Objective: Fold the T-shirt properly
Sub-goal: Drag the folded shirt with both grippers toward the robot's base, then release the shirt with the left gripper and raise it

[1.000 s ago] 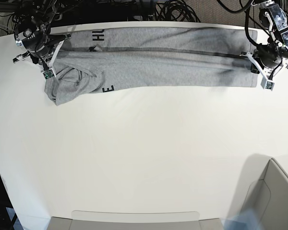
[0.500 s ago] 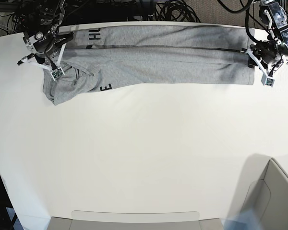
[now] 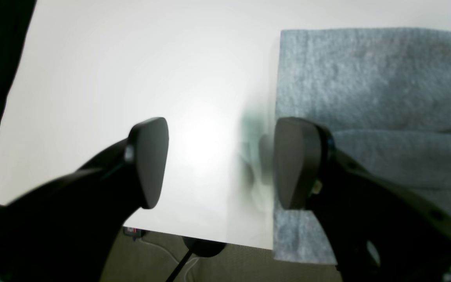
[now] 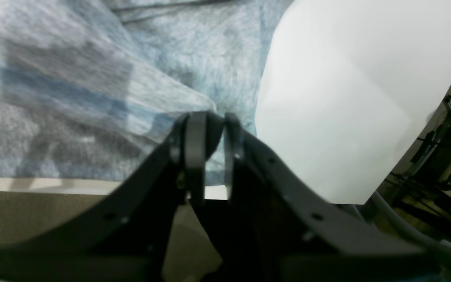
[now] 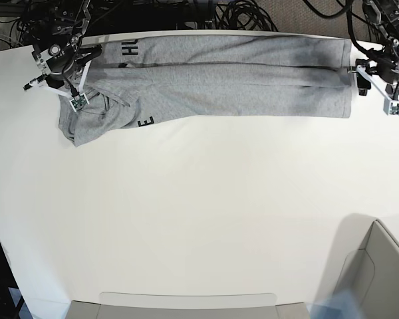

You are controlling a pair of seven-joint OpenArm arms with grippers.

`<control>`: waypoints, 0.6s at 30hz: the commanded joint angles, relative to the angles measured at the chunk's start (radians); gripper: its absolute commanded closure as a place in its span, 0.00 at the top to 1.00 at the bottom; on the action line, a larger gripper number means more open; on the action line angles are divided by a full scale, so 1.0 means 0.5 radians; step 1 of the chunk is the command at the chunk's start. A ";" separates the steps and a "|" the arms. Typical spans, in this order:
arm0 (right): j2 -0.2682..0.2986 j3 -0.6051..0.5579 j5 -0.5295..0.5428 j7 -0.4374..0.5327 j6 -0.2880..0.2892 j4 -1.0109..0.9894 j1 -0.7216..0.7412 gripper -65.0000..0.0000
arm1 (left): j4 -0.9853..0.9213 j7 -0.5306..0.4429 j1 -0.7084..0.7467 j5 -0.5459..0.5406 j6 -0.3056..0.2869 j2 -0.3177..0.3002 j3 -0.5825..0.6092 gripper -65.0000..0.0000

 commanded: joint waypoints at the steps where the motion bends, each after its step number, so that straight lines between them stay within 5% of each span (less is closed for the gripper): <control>1: 0.013 0.005 -0.029 -0.005 0.021 0.028 0.010 0.16 | 0.013 0.029 -0.021 -0.009 -0.002 -0.028 -0.025 0.65; 5: 0.013 0.002 -0.029 -0.005 0.021 0.028 0.013 0.16 | -0.097 0.229 -0.070 -0.006 -0.002 -0.016 -0.135 0.65; 18: -0.014 0.002 -0.029 -0.002 0.021 -0.012 0.016 0.16 | -0.545 0.351 -0.255 -0.006 -0.002 -0.047 -0.197 0.65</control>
